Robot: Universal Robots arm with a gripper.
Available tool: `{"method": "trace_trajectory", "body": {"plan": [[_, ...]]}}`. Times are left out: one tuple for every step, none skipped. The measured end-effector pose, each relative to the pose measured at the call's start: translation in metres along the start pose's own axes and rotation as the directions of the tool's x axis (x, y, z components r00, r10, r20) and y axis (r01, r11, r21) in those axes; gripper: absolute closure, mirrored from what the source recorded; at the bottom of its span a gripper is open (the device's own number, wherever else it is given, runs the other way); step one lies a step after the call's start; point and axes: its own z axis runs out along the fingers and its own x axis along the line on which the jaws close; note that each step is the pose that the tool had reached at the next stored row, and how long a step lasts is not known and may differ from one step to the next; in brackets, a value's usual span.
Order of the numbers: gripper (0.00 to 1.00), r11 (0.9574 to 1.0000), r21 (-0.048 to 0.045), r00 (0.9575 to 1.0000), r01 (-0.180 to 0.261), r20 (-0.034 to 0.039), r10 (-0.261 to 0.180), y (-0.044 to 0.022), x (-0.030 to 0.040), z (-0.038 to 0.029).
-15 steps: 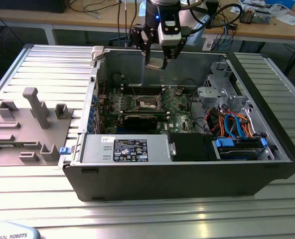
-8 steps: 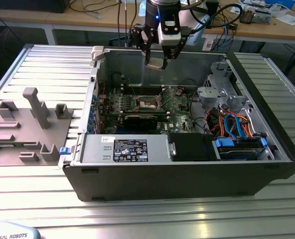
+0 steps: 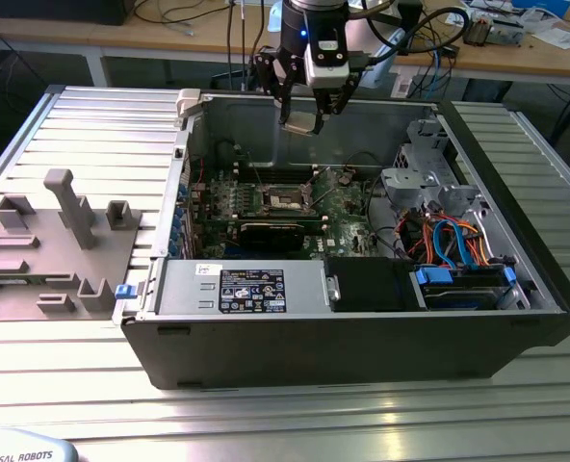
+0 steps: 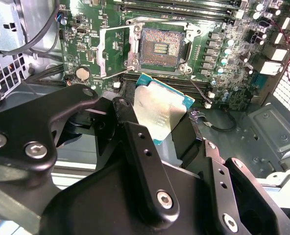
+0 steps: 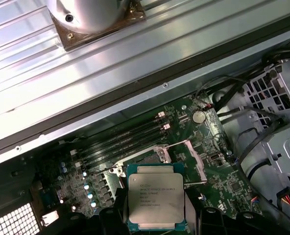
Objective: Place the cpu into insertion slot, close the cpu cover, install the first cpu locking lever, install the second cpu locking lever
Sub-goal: 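Place the cpu into insertion slot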
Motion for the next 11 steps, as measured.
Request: {"method": "trace_trajectory", "body": {"plan": [[0.46, 1.0000, 0.0000, 1.0000, -0.001, 0.0001, 0.001, 0.0000, 0.0000, 0.0000], [0.46, 1.0000, 0.0000, 1.0000, -0.002, 0.0002, 0.002, 0.0000, 0.0000, 0.0000], [0.46, 1.0000, -0.0001, 1.0000, -0.003, 0.0002, 0.003, 0.0000, 0.0000, 0.0000], [0.46, 1.0000, -0.0001, 1.0000, -0.003, 0.0003, 0.003, 0.0000, 0.0000, 0.0000], [0.46, 1.0000, -0.0001, 1.0000, -0.004, 0.0004, 0.004, 0.0000, 0.0000, 0.0000], [0.46, 1.0000, -0.0001, 1.0000, -0.005, 0.0005, 0.005, 0.0000, 0.0000, 0.0000], [0.46, 1.0000, -0.0001, 1.0000, -0.006, 0.0005, 0.006, 0.0000, 0.0000, 0.0000], [0.46, 1.0000, -0.0002, 1.0000, -0.006, 0.0006, 0.006, 0.0000, 0.0000, 0.0000], [0.46, 1.0000, -0.0002, 1.0000, -0.007, 0.0007, 0.007, 0.0000, 0.0000, 0.0000], [0.46, 1.0000, -0.0002, 1.0000, -0.008, 0.0007, 0.008, 0.0000, 0.0000, 0.0000], [0.46, 1.0000, -0.0002, 1.0000, -0.009, 0.0008, 0.009, 0.0000, 0.0000, 0.0000]]}}
